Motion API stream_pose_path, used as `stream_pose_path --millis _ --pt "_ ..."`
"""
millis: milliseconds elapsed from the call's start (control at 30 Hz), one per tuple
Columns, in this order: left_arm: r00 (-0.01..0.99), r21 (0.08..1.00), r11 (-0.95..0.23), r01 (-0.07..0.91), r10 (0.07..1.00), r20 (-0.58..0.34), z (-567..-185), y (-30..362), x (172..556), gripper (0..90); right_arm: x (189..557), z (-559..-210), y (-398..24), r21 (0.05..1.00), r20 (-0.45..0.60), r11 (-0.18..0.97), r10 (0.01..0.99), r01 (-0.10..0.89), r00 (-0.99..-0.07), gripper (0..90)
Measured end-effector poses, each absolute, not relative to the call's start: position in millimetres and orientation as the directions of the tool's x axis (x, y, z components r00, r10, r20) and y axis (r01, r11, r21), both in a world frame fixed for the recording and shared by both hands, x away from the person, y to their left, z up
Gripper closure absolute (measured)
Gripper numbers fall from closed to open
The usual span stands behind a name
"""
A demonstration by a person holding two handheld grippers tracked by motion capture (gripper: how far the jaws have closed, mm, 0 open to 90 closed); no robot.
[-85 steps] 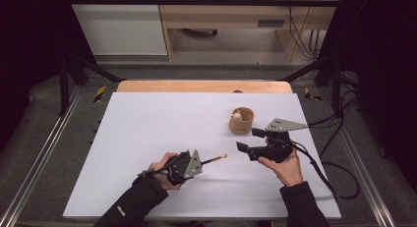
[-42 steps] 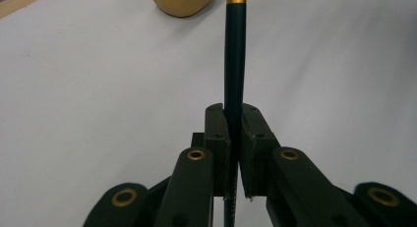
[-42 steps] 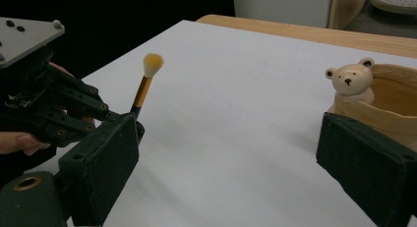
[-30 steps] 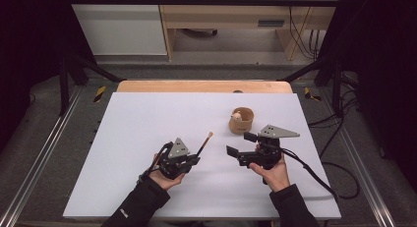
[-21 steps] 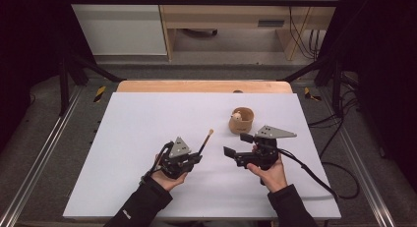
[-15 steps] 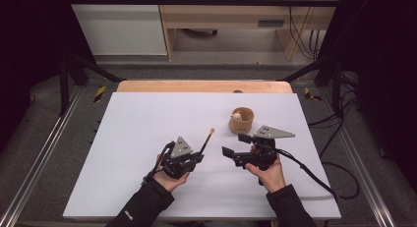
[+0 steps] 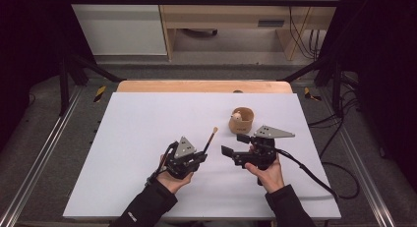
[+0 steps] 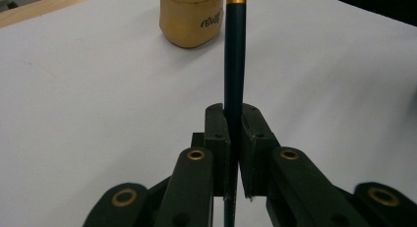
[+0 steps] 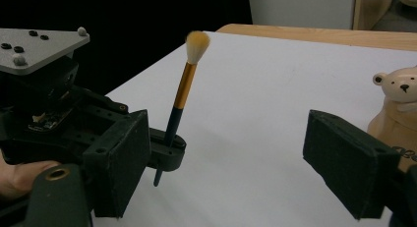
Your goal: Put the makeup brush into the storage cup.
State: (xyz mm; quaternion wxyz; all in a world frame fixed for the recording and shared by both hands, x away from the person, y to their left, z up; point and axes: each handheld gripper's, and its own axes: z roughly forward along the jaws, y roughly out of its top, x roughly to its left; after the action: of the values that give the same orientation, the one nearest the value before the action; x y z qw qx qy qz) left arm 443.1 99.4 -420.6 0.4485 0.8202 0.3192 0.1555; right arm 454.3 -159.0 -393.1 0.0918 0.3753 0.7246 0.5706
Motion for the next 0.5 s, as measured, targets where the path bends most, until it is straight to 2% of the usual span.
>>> stream_pose_path --millis 333,500 --pt "0.751 0.84 -0.386 0.38 0.66 -0.037 -420 86 443 83.8 453 -390 -160 0.897 0.304 0.055 0.646 0.439 -0.701 20.8" --pt "0.755 0.843 -0.384 0.377 0.654 -0.04 -420 75 442 83.7 452 -389 -160 0.893 0.315 0.05 0.638 0.447 -0.702 24.8"
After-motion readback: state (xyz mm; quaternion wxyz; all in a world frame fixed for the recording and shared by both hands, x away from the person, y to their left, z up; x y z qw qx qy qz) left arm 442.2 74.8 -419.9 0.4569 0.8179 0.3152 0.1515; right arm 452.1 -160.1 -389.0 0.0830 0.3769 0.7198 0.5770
